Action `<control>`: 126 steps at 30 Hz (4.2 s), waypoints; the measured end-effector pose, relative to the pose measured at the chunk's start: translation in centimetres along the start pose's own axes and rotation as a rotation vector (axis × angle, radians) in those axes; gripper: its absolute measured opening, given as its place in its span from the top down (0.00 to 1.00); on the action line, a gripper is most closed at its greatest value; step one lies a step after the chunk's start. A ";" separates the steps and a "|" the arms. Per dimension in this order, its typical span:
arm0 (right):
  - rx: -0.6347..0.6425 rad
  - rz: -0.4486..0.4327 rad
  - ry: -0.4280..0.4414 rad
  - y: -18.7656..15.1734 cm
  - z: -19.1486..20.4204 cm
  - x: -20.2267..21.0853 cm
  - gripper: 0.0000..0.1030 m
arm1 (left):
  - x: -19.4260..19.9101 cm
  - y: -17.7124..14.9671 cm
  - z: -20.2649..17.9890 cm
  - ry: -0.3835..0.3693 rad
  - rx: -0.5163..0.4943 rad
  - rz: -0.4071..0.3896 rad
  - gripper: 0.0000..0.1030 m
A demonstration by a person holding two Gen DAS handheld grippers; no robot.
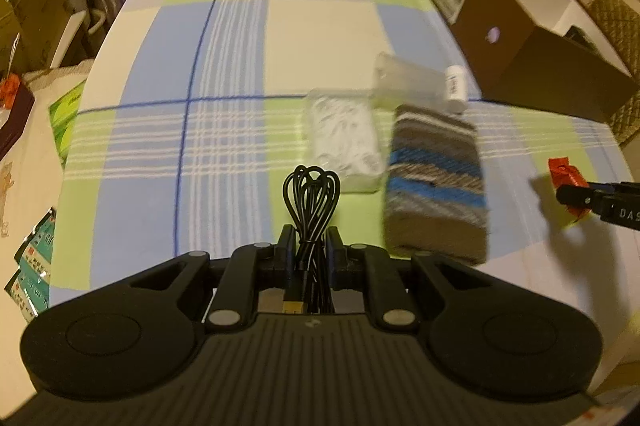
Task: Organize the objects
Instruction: 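Carry candy and cable into the cardboard box and open both tools, then withdraw both tools from the box back to the table items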
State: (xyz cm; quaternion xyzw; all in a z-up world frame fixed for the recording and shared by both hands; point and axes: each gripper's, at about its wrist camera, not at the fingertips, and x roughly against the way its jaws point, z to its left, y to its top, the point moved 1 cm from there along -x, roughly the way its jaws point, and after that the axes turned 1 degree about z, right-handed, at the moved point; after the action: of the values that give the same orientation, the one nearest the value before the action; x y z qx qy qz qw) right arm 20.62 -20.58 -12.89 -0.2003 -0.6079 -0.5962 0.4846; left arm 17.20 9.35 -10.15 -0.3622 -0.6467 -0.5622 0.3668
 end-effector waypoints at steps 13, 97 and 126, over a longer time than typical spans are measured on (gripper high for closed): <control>-0.034 -0.083 0.013 0.5 -3.7 5.0 0.74 | 2.3 2.3 -6.2 -0.064 -0.054 -0.086 0.89; -0.097 -0.164 0.037 17.1 -18.1 0.5 0.22 | -8.6 21.4 -24.9 -0.105 -0.225 -0.069 0.42; -0.040 -0.213 -0.052 12.7 -14.4 8.0 0.02 | 0.2 16.7 -22.5 -0.104 -0.186 -0.194 0.14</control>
State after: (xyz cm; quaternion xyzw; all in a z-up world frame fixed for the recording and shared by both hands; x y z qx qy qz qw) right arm 32.51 -33.84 -2.07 -0.1596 -0.6260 -0.6512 0.3984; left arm 33.31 -11.20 -0.10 -0.3590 -0.6419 -0.6330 0.2415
